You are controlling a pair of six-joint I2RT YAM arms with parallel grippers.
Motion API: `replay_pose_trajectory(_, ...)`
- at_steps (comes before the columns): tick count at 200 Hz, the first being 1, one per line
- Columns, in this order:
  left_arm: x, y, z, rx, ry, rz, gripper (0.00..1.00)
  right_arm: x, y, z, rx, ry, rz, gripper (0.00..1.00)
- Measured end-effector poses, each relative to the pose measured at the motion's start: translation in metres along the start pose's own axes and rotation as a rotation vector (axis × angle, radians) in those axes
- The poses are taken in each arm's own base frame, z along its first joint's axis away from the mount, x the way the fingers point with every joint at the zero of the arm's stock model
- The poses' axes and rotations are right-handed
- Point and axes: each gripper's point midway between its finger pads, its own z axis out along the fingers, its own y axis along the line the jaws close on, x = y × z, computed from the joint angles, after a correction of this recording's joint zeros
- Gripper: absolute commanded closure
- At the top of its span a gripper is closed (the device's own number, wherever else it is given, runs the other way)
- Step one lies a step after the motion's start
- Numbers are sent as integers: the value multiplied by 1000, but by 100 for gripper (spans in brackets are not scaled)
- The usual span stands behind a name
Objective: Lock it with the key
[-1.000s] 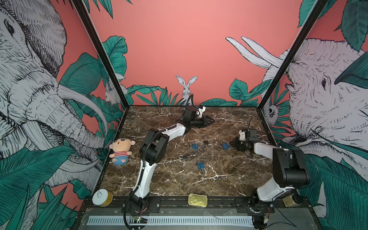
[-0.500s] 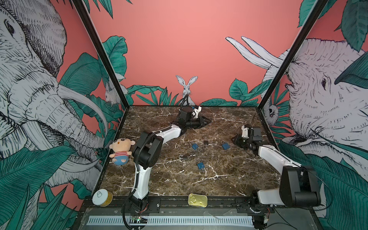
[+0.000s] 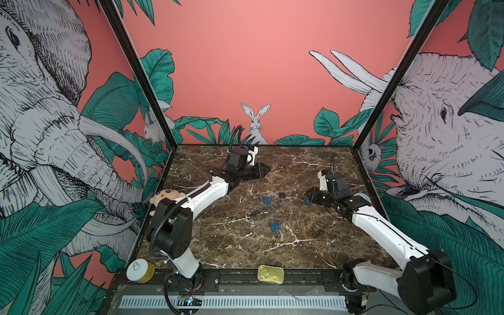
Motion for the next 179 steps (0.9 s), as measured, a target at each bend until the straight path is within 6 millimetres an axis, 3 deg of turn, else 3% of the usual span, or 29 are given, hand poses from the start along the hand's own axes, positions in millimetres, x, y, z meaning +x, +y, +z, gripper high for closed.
replay_pose_trajectory(40, 14, 18, -30, -126, 3, 50, 67, 9, 34, 14, 2, 36, -94, 72)
replay_pose_trajectory(93, 29, 54, -54, -225, 11, 22, 67, 28, 54, 50, 89, 134, -215, 61)
replay_pose_trajectory(122, 27, 74, -68, -250, -11, -29, 67, 31, 58, 67, 127, 157, -244, 51)
replay_pose_trajectory(148, 27, 86, -72, -258, -16, -66, 67, 31, 56, 86, 171, 173, -244, 50)
replay_pose_trajectory(179, 26, 86, -72, -241, -17, -73, 67, 37, 49, 112, 221, 210, -236, 50)
